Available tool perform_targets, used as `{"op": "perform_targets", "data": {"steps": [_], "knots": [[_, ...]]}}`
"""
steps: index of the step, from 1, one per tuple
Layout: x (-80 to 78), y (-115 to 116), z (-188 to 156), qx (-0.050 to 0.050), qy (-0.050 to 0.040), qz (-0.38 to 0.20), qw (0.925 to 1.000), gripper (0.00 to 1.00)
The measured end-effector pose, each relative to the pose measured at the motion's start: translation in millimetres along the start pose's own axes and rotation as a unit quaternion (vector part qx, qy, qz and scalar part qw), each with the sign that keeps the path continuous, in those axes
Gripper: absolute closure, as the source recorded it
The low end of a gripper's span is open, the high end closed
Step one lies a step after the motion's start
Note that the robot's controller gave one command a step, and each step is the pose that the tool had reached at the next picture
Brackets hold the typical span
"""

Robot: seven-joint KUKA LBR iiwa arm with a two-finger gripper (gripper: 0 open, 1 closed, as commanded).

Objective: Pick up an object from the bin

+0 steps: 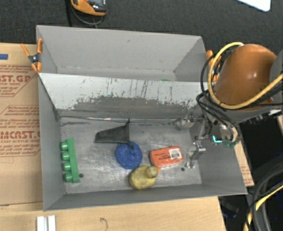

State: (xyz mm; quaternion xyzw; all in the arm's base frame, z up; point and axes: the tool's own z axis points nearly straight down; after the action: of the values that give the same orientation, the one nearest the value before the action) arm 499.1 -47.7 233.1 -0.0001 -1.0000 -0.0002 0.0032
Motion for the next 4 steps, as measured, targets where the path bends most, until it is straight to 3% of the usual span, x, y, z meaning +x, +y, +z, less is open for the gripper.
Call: {"op": "perform_targets", "data": {"steps": [1,2,3,4], "knots": [[-1.6,0,-4,0.0,-0.004,0.0,1.0,0.0],[-7.0,-1,61,0.001,-0.0066,-0.013,0.9999,0.0],[-6.3,-2,109,0.0,-0.0015,-0.017,0.9999,0.0],[-7.1,-12,113,0.0,-0.003,0.036,0.9994,0.0]]}}
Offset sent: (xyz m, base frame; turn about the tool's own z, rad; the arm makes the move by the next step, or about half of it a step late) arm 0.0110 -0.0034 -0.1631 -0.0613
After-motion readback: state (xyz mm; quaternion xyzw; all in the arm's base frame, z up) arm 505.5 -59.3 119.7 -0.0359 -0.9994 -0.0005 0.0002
